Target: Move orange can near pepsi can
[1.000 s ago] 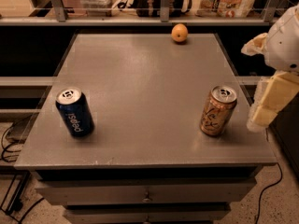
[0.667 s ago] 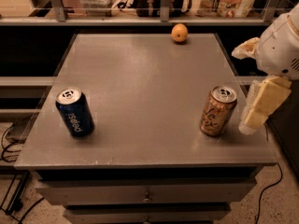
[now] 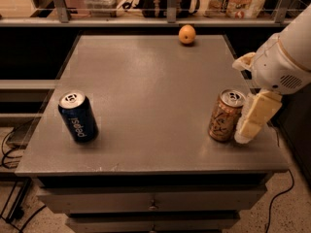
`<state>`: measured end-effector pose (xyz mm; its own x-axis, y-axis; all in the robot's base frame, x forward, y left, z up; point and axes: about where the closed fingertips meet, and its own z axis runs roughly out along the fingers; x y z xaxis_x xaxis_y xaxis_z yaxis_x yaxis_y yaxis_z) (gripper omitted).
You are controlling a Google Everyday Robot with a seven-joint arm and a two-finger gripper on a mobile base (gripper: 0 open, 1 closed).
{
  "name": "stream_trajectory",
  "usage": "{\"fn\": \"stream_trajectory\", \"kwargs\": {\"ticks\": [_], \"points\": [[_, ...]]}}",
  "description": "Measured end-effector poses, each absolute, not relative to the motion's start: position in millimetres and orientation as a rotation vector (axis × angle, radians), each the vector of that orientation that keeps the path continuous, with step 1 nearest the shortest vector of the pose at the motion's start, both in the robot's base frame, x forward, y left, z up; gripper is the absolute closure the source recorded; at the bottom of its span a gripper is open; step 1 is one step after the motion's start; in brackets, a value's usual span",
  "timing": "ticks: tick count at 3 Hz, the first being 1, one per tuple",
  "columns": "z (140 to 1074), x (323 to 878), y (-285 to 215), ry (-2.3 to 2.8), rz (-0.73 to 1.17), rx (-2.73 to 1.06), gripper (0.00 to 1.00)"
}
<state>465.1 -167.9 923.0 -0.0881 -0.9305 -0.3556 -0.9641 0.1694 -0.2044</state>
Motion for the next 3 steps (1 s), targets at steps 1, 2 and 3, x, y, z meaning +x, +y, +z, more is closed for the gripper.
{"fn": "stream_trajectory", "kwargs": {"ticks": [1,2,3], "points": [[910,475,-171,2.074,0.093,-1.781,0.0],[898,479,-167,2.096,0.114,-1.781,0.17],[892,481,-165,2.108,0.127,-1.782,0.39]]}}
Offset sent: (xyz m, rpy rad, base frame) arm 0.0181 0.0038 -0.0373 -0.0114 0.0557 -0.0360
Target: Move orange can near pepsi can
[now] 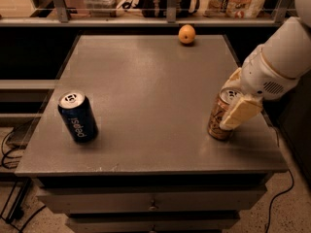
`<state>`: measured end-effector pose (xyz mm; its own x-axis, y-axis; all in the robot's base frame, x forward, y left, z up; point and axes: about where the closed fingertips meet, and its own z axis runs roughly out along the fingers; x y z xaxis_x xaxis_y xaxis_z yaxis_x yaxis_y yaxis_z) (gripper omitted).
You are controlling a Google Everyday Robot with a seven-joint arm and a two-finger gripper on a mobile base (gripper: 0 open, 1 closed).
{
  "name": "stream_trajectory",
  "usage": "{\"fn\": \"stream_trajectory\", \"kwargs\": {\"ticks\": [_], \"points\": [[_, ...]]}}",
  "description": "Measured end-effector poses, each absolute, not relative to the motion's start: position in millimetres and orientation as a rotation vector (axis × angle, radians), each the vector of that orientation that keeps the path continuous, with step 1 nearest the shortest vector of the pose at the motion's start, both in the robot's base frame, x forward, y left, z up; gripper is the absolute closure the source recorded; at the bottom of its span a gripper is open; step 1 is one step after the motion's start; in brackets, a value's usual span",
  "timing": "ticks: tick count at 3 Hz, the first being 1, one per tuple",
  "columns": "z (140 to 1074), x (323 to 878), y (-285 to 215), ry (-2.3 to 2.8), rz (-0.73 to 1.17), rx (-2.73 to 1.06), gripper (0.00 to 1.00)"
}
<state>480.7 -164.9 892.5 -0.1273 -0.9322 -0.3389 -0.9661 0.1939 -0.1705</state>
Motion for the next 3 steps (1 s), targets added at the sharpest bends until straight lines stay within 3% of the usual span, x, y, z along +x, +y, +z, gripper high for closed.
{"fn": "stream_trajectory", "kwargs": {"ticks": [1,2,3], "points": [[890.1,479.4,-157.2,2.124,0.149,-1.803,0.64],[889.5,478.5,-152.0,2.132,0.163,-1.817,1.0],[889.7,478.5,-152.0,2.132,0.163,-1.817,1.0]]}}
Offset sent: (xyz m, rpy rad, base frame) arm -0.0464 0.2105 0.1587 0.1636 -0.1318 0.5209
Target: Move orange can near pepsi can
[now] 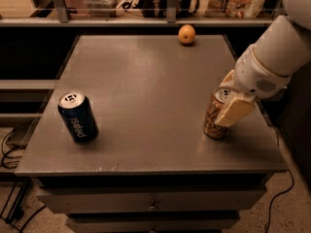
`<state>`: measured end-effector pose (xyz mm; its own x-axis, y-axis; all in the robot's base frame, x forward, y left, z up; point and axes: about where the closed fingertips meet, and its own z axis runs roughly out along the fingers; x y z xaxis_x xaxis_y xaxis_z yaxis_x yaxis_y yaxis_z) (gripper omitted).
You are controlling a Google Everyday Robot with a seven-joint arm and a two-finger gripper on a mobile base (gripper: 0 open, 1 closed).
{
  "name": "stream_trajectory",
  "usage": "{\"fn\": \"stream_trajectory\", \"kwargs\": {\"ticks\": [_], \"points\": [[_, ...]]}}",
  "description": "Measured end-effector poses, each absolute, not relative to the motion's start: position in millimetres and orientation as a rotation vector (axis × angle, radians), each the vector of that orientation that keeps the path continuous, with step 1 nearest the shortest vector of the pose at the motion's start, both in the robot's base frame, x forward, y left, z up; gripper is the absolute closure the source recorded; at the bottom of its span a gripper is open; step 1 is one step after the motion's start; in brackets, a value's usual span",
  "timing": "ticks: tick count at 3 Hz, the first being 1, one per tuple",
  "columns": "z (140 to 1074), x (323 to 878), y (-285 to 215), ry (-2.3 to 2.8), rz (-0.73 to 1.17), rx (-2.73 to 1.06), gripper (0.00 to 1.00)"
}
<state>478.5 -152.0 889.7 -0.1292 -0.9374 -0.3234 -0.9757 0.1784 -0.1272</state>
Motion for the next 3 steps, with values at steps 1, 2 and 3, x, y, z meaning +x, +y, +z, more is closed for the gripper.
{"fn": "stream_trajectory", "kwargs": {"ticks": [1,2,3], "points": [[890,479,-152,2.132,0.163,-1.817,0.82],[890,479,-152,2.132,0.163,-1.817,0.58],[900,480,-134,2.061,0.192,-1.833,0.35]]}}
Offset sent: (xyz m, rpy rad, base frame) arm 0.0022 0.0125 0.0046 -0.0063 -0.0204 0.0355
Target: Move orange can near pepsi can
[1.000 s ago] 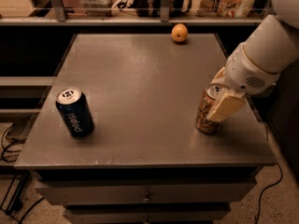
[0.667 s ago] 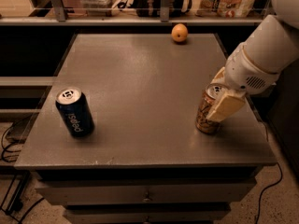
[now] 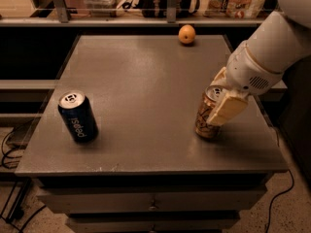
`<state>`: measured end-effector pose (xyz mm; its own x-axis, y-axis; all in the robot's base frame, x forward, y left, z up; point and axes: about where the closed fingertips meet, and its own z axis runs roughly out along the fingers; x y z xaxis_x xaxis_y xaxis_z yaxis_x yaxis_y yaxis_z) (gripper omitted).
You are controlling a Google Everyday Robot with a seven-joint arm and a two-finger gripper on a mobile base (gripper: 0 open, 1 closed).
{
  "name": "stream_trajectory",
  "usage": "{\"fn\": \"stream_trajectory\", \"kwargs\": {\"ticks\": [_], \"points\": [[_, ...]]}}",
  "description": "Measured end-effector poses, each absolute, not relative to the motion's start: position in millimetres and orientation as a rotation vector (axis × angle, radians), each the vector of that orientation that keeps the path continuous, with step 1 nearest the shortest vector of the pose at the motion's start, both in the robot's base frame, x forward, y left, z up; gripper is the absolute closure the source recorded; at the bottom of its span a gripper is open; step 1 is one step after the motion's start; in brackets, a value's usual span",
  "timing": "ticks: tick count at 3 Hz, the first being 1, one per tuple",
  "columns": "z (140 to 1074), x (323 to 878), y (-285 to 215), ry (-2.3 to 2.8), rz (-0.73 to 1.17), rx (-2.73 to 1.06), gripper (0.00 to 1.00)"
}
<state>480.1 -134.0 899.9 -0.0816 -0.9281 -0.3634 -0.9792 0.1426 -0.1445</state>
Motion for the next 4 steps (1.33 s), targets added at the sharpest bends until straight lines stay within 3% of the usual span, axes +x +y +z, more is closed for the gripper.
{"fn": "stream_trajectory", "kwargs": {"ticks": [1,2,4], "points": [[905,481,-118,2.012,0.225,-1.853,0.12],[909,479,-100,1.964,0.206,-1.895,0.12],[901,482,-67,1.925,0.17,-1.98,0.59]]}}
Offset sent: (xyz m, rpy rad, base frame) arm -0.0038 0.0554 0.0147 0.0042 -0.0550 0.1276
